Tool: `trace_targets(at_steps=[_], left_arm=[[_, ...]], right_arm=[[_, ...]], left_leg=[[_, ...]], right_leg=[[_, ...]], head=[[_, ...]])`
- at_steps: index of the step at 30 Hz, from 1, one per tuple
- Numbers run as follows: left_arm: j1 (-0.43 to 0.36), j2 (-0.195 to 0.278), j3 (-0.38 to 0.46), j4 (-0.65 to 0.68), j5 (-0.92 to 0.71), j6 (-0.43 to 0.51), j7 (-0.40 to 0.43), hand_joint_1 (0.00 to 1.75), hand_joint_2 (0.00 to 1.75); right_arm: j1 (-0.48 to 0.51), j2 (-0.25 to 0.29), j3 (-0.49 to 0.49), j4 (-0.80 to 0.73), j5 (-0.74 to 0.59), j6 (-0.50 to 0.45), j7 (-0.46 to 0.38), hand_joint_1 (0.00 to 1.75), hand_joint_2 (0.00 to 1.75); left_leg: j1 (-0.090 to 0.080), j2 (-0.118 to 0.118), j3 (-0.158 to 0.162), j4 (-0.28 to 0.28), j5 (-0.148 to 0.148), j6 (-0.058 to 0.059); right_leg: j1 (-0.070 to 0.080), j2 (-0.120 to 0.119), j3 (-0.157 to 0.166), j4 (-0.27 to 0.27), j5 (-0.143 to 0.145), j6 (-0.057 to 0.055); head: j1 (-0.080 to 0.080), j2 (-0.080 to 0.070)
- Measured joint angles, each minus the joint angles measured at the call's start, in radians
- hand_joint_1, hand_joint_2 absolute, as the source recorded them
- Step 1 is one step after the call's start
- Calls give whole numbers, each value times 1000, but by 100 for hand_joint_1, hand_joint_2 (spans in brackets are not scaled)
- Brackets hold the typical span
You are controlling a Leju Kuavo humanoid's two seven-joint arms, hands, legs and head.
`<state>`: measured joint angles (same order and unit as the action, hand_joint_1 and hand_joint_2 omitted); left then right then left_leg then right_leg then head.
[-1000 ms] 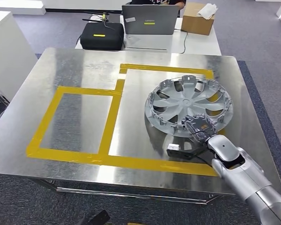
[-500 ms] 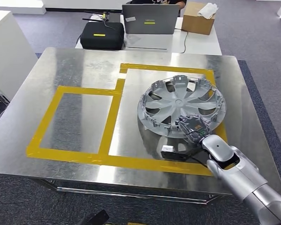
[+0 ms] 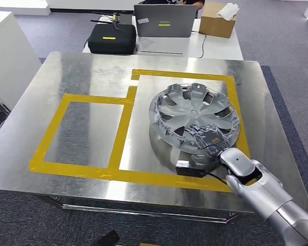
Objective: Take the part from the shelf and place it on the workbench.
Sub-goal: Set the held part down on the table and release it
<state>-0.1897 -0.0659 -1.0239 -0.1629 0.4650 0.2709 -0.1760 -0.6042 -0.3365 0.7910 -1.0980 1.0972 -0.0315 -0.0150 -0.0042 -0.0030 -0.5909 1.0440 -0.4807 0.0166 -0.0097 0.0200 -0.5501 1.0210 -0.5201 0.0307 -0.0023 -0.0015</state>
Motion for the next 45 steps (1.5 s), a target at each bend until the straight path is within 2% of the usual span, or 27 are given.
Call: trace_targets(at_steps=[5, 12, 18, 22, 25, 29, 32, 34, 36, 39, 41, 43, 45], left_arm=[[2, 1, 2, 0, 15, 1, -32, 0, 0], [6, 3, 10, 0, 25, 10, -63, 0, 0], [13, 4, 21, 0, 40, 24, -66, 0, 0], [21, 4, 38, 0, 72, 36, -85, 0, 0], [36, 5, 69, 0, 114, 35, -145, 0, 0], [61, 7, 102, 0, 142, 36, -190, 0, 0], [71, 7, 123, 0, 163, 49, -191, 0, 0], [79, 8, 136, 0, 177, 57, -193, 0, 0], [89, 8, 149, 0, 194, 63, -201, 0, 0], [99, 8, 170, 0, 216, 71, -211, 0, 0], [101, 6, 180, 0, 223, 74, -214, 0, 0], [100, 4, 187, 0, 227, 79, -215, 0, 0], [100, 1, 194, 0, 235, 84, -218, 0, 0]], right_arm=[[-7, 0, -16, -36, -97, 44, 33, 0, 0], [16, -10, -68, -90, -178, 29, 51, 0, 0], [68, -32, -127, -197, -226, 3, 76, 0, 0], [93, -61, -160, -290, -209, -3, 86, 0, 0], [99, -85, -162, -357, -144, -16, 96, 0, 0], [151, -166, -179, -493, -68, -57, 136, 0, 0], [293, -258, -248, -623, 15, -140, 179, 0, 0], [468, -318, -355, -736, 79, -205, 194, 0, 0], [679, -346, -502, -850, 132, -265, 196, 0, 0], [956, -339, -710, -1004, 172, -343, 200, 0, 0], [1085, -325, -813, -1080, 181, -372, 201, 0, 0], [1166, -305, -882, -1129, 177, -381, 202, 0, 0], [1230, -254, -938, -1165, 146, -383, 185, 0, 0]], left_leg=[[0, 0, 0, 0, 0, 0], [0, 0, -1, 0, 0, 0], [0, 0, -2, 0, 0, 0], [0, 0, -2, 0, 0, 0], [0, 0, -2, 0, 0, 0], [0, -3, -3, 0, 0, 0], [0, -9, -2, 1, -2, 2], [0, -14, -1, 1, -5, 4], [-2, -18, -1, 3, -9, 5], [-7, -17, 4, -2, -13, 20], [-1, -11, 27, -36, 0, 29], [6, -2, 47, -65, 14, 34], [9, 3, 49, -70, 16, 35]], right_leg=[[0, 0, -1, 0, 0, 0], [0, 0, -2, 0, 0, 0], [0, 0, -2, 0, 0, 0], [0, 1, -2, 0, 0, 0], [0, 1, -3, 0, 0, 0], [0, -4, -4, -1, -1, 0], [0, -9, -4, -2, -4, 2], [0, -15, 0, -3, -9, 4], [-2, -18, 5, -5, -11, 6], [-6, -16, 12, -17, -9, 15], [-5, -14, 14, -13, -18, 17], [-6, -13, -19, 55, -61, 20], [-10, -14, -79, 171, -115, 28]], head=[[0, 0], [0, 0], [0, 0], [0, 0], [0, 0], [0, 0], [0, 0], [0, 0], [0, 0], [-1, 0], [0, 0], [3, 0], [5, 0]])
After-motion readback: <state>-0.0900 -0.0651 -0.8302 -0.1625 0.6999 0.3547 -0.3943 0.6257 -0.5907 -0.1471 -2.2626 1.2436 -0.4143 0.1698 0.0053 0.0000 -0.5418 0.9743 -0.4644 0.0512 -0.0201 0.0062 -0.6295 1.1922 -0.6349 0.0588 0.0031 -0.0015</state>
